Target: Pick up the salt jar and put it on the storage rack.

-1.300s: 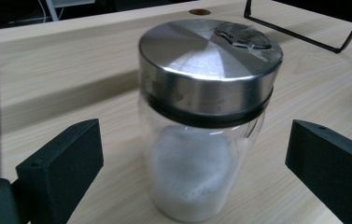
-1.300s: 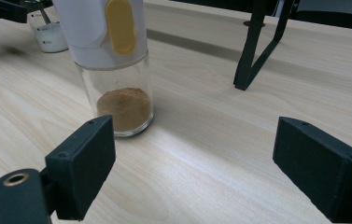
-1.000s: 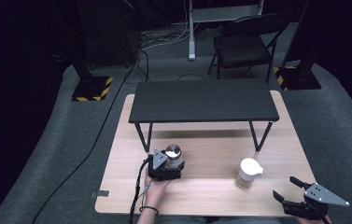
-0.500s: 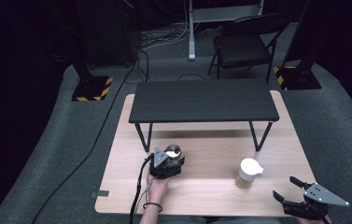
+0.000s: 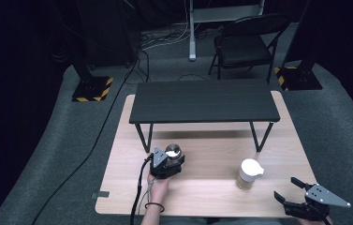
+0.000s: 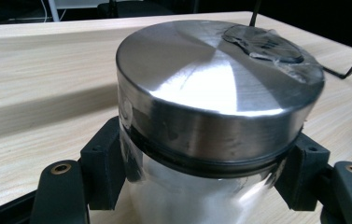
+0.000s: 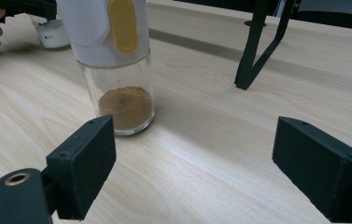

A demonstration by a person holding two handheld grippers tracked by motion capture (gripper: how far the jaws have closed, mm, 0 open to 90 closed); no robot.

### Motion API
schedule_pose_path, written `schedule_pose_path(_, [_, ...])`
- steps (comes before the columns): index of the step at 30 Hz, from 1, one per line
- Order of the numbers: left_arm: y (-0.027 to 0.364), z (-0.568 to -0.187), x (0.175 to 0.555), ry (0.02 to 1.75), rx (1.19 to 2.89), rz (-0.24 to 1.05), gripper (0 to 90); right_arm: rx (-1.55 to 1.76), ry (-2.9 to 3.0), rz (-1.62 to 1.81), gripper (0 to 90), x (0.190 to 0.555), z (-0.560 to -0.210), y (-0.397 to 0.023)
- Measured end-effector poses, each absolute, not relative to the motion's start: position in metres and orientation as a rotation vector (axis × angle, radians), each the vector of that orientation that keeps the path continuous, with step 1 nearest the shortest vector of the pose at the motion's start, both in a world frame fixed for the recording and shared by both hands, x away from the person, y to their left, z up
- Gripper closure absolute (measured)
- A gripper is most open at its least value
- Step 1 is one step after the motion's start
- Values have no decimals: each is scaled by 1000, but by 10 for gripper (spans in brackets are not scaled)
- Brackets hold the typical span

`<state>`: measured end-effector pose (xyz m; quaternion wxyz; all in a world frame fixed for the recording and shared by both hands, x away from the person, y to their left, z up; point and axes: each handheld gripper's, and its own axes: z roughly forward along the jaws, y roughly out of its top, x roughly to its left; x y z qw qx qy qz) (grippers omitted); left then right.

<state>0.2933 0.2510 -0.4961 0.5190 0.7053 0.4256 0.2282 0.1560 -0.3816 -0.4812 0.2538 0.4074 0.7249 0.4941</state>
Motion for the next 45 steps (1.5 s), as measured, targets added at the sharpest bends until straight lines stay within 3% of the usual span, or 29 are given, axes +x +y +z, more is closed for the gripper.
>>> schedule_pose_path(45, [256, -390, 303, 859, 1702, 602, 297, 1108, 1970, 1343, 122, 156, -481, -382])
